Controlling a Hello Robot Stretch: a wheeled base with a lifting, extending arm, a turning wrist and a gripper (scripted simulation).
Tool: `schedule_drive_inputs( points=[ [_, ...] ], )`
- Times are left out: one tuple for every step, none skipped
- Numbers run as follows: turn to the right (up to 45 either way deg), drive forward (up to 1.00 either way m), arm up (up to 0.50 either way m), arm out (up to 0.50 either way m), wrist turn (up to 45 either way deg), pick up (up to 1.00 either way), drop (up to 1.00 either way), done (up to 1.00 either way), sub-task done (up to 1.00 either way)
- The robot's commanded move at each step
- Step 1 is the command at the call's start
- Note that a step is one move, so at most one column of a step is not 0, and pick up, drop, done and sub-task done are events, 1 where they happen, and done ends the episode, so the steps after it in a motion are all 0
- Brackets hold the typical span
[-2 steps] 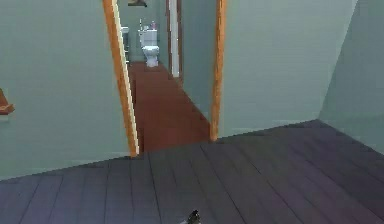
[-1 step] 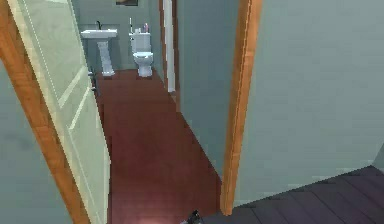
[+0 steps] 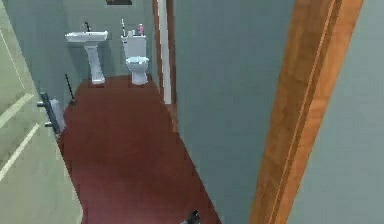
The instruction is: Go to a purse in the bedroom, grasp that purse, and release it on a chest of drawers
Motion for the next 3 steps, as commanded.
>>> schedule_drive_inputs(
  points=[
    [-15.0, 0.00, 0.00, 0.00, 0.0, 0.00, 0.00, 0.00, 0.00],
    [0.0, 1.00, 0.00, 0.00, 0.0, 0.00, 0.00, 0.00, 0.00],
    [0.0, 1.00, 0.00, 0.00, 0.0, 0.00, 0.00, 0.00, 0.00]
  ],
)
